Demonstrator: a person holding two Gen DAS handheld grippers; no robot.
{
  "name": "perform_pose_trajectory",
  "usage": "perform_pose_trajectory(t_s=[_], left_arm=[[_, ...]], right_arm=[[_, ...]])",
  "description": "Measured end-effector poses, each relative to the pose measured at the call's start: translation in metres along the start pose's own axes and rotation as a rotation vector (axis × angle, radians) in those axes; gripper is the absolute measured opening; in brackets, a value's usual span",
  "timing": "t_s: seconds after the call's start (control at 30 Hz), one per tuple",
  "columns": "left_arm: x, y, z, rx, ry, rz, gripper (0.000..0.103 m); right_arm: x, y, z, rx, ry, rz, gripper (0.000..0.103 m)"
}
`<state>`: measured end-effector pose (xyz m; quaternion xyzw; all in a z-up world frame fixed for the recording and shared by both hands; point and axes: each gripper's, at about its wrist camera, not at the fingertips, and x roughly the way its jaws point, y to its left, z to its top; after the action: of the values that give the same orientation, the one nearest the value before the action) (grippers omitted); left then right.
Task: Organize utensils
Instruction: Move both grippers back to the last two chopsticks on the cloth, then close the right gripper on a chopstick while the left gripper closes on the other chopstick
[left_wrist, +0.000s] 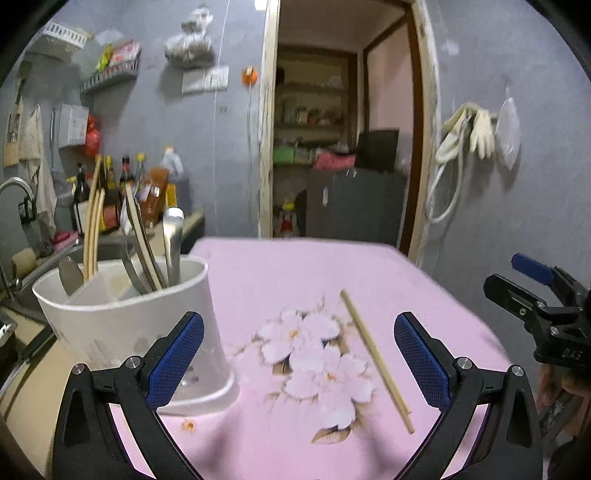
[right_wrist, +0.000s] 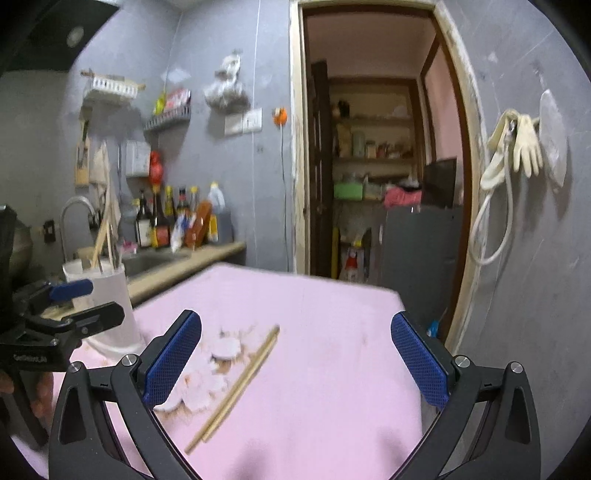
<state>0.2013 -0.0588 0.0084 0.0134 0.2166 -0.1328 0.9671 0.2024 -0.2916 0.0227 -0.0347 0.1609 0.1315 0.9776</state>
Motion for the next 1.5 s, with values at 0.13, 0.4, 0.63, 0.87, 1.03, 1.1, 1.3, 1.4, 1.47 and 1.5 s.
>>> perform_pose_trajectory(t_s=[0.13,0.4,0.63,0.87,1.03,1.1,1.3,1.4,1.47,1.5], left_arm=[[0.017,0.003,-0.009,-0.021,0.086,0.015,0.101],[0.04,0.009,-0.016,-0.035,0.211,0.008,0.101],[0.06,0.011,-0.021,-0.043,0.327,-0.041,0.088],[0.072,0.021,-0.023,-0.099,0.41,-0.071,0.067],[0.075,0.023,-0.019,-0.104,0.431,-0.092,0.065],[0.076,0.022,-0.017,-0.101,0.434,-0.101,0.063],[0.085,0.022,-0.014,-0.093,0.455,-0.133,0.053],[0.089,0.024,-0.012,-0.102,0.469,-0.149,0.053],[0.094,0.022,-0.009,-0.106,0.478,-0.16,0.052],[0.097,0.021,-0.008,-0.107,0.48,-0.166,0.052]], right_arm=[[0.011,-0.004,-0.009,0.016,0.07,0.021,0.103],[0.035,0.002,-0.023,-0.017,0.217,0.031,0.103],[0.068,0.005,-0.033,-0.036,0.393,0.063,0.075],[0.091,0.014,-0.039,-0.059,0.501,0.121,0.058],[0.102,0.028,-0.043,-0.115,0.548,0.135,0.053],[0.104,0.032,-0.042,-0.14,0.546,0.125,0.053],[0.12,0.036,-0.041,-0.19,0.576,0.108,0.052],[0.123,0.031,-0.038,-0.199,0.579,0.104,0.038],[0.124,0.025,-0.037,-0.196,0.582,0.109,0.023],[0.123,0.021,-0.036,-0.19,0.588,0.124,0.021]])
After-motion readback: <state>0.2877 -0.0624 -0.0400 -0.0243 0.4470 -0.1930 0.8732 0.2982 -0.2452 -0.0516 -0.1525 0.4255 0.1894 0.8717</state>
